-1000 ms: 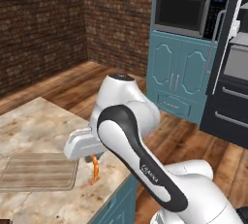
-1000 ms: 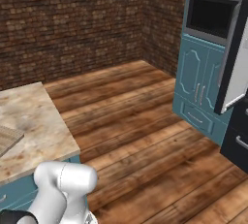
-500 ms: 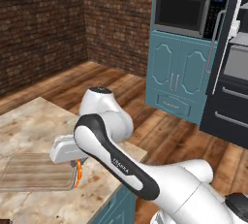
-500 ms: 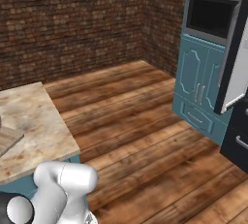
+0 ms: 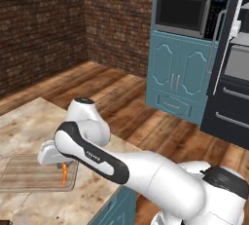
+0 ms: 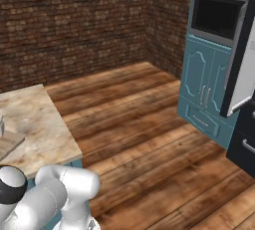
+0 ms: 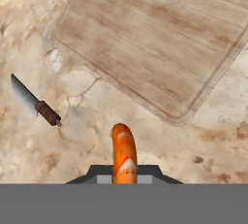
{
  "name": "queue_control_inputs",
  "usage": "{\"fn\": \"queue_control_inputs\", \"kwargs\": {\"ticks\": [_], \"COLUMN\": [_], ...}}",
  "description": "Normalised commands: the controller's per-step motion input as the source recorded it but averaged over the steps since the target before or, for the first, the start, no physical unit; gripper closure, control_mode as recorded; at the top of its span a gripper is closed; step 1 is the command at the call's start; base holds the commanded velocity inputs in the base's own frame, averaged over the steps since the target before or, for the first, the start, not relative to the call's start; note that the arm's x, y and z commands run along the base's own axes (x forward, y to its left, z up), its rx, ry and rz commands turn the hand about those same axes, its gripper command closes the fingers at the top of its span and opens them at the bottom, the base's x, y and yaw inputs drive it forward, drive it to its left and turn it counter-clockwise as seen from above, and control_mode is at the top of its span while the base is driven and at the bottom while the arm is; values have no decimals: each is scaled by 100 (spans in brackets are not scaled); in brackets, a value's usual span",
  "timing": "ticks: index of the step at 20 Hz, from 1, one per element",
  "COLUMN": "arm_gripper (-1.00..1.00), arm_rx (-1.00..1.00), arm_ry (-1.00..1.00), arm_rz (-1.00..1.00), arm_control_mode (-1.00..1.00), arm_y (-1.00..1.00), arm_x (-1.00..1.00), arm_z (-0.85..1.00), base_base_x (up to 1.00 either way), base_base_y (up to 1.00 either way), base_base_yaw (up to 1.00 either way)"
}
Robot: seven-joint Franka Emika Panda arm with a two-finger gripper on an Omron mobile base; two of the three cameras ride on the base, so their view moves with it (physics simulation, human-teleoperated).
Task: Retrieve the shrimp from the fridge and place it on the cutting board.
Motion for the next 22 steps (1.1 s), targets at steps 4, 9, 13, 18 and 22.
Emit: {"fn": "queue_control_inputs", "kwargs": {"ticks": [4,9,13,18,22], "arm_gripper": [100,100,100,100,100], "arm_rx": [0,0,-2,-2,-1], "arm_ry": [0,0,2,4,4], "arm_rz": [0,0,0,0,0], "arm_control_mode": [-100,-100,-100,-100,-100], "arm_y": [34,36,45,46,42], "arm_x": [58,56,50,48,49], "arm_z": [-35,-40,-52,-53,-45], "base_base_x": [0,0,0,0,0], "base_base_y": [0,0,0,0,0], "base_base_yaw": [0,0,0,0,0]}}
